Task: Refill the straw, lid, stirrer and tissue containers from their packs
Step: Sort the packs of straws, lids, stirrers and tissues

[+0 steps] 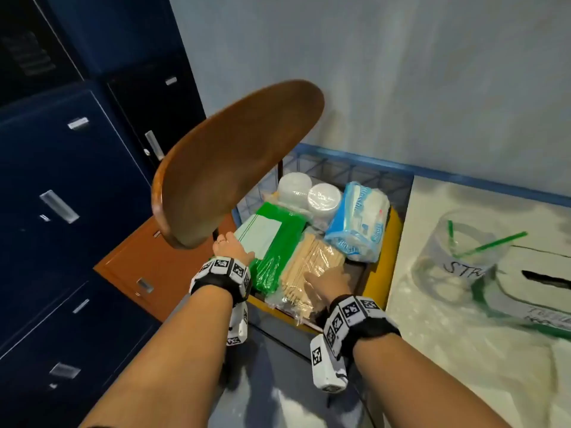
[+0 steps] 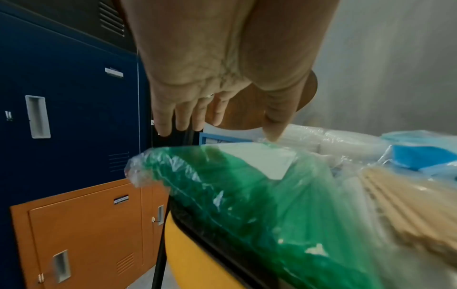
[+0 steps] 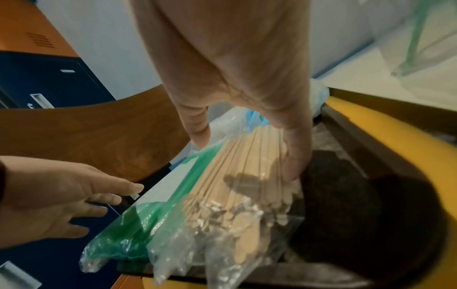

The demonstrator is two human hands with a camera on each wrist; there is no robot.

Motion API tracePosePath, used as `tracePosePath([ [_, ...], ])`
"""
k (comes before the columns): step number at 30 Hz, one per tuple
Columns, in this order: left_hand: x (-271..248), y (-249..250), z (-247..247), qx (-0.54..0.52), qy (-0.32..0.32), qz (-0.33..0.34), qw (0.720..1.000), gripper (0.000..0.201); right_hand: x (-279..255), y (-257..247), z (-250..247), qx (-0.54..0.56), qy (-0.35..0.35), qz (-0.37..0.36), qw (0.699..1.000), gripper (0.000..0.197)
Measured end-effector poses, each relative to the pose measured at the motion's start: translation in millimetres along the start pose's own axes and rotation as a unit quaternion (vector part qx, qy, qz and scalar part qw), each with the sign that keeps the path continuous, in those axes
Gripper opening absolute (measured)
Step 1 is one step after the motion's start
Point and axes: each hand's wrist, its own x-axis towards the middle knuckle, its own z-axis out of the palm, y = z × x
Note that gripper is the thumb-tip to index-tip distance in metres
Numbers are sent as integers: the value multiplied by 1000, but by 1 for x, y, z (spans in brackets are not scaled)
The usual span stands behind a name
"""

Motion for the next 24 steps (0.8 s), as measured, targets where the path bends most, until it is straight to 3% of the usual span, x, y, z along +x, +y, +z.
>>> tracePosePath([
  [9, 27, -10, 10, -33, -63, -5, 997, 76, 19, -11, 21, 33, 67, 72, 995, 102],
  [14, 28, -10, 8, -62, -177, -11, 982, 90, 25, -11, 22, 48, 74, 58, 994, 105],
  [21, 19, -10, 11, -137, -230, -23, 963, 91, 32, -7, 16, 91, 37, 17, 995, 95],
  [24, 14, -16, 13, -183, -250, -8, 951, 73, 35, -2, 12, 87, 13, 11, 996, 97],
])
